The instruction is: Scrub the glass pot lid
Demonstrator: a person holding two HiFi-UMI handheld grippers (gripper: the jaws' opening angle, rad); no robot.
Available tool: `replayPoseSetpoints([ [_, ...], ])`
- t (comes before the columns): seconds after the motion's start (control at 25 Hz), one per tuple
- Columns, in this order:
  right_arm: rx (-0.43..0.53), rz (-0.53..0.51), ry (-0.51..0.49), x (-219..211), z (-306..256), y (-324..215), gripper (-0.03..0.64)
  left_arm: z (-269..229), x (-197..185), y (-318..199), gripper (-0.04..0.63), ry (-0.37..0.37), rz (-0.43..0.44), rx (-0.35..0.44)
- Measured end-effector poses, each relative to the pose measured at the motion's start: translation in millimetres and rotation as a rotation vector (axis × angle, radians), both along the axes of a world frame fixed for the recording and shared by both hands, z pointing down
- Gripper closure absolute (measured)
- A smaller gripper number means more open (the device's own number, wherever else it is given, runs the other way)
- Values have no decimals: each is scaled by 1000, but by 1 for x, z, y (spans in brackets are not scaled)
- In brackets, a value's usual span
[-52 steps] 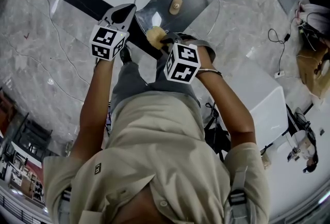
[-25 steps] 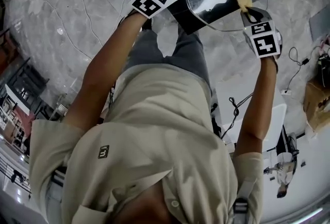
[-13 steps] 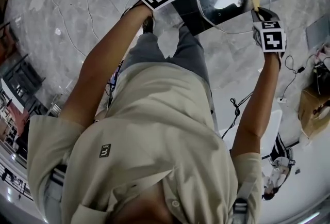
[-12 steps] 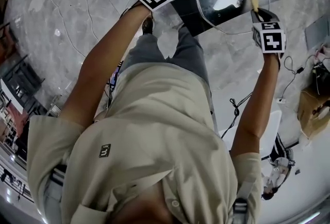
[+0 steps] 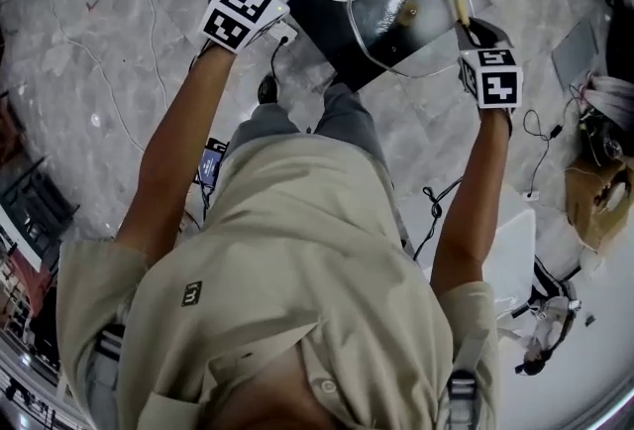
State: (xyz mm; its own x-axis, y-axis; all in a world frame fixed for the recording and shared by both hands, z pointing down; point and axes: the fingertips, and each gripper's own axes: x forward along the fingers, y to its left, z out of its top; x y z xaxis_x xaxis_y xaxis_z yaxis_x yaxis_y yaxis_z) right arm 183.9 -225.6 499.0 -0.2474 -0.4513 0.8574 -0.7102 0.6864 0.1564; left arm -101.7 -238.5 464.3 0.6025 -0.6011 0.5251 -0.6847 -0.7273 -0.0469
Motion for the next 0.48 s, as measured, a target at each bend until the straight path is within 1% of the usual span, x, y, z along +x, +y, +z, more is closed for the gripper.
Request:
replayPoseSetpoints([
  [0.12, 100, 46, -42, -7, -39, -13, 554, -32, -10, -7, 580, 1, 14, 66],
  [0.24, 229, 90, -119, -22, -87, -15, 555, -72, -18, -4, 580, 49, 20, 129],
  [0.36, 353, 117, -228, -42, -136, 2, 557, -110, -24, 14, 580, 106, 29, 174],
  [0.48, 457, 140, -307, -55, -183, 22, 558, -148, -26, 34, 580, 159, 48, 212],
])
